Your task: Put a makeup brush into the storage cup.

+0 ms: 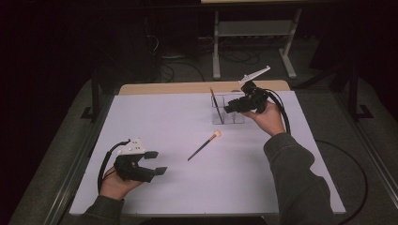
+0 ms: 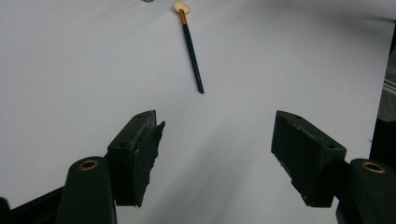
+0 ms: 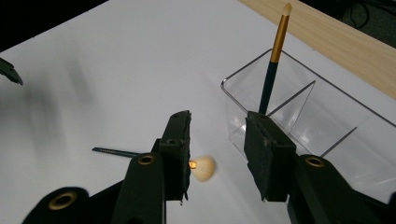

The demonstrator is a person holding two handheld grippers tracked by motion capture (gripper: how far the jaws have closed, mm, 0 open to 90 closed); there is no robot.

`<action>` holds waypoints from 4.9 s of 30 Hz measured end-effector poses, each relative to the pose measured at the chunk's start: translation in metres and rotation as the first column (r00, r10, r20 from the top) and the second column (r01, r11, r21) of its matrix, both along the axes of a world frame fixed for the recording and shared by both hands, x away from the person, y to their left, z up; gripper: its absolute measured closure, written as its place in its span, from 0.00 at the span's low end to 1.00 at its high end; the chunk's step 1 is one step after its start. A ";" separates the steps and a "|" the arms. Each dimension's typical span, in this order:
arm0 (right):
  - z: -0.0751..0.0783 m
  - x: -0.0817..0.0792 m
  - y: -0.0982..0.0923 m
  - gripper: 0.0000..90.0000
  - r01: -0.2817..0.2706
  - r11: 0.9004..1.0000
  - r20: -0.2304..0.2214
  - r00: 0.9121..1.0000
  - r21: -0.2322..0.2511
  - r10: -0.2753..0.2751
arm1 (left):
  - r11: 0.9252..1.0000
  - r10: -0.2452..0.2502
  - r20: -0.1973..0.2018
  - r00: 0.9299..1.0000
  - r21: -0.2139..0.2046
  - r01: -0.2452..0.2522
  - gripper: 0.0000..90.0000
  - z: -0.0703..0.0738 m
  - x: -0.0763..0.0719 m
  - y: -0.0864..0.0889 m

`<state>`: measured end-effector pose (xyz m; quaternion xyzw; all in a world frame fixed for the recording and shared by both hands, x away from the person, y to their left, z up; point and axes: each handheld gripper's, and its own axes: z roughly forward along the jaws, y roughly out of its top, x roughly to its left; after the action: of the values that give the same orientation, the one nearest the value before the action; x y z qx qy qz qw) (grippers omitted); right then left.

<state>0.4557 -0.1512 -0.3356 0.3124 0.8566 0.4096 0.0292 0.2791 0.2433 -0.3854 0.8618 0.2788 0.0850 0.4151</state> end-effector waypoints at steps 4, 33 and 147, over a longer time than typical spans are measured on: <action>-0.002 -0.002 -0.001 0.63 -0.006 1.000 -0.006 1.000 0.009 0.006 | 1.000 0.015 -0.001 1.000 -0.008 -0.015 0.33 0.000 0.001 0.001; -0.019 -0.026 -0.023 0.50 0.007 0.997 -0.002 1.000 0.074 -0.007 | 1.000 0.028 -0.009 1.000 -0.010 -0.029 0.30 -0.003 0.001 -0.003; -0.057 -0.134 -0.057 0.30 -0.063 0.996 0.065 0.996 0.065 0.059 | 0.984 0.001 -0.094 0.996 0.180 0.016 0.44 -0.004 0.105 -0.126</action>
<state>0.3221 -0.2077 -0.3926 0.2738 0.8502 0.4485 0.0333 0.3844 0.1178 -0.3898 0.9000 0.2860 0.0677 0.3220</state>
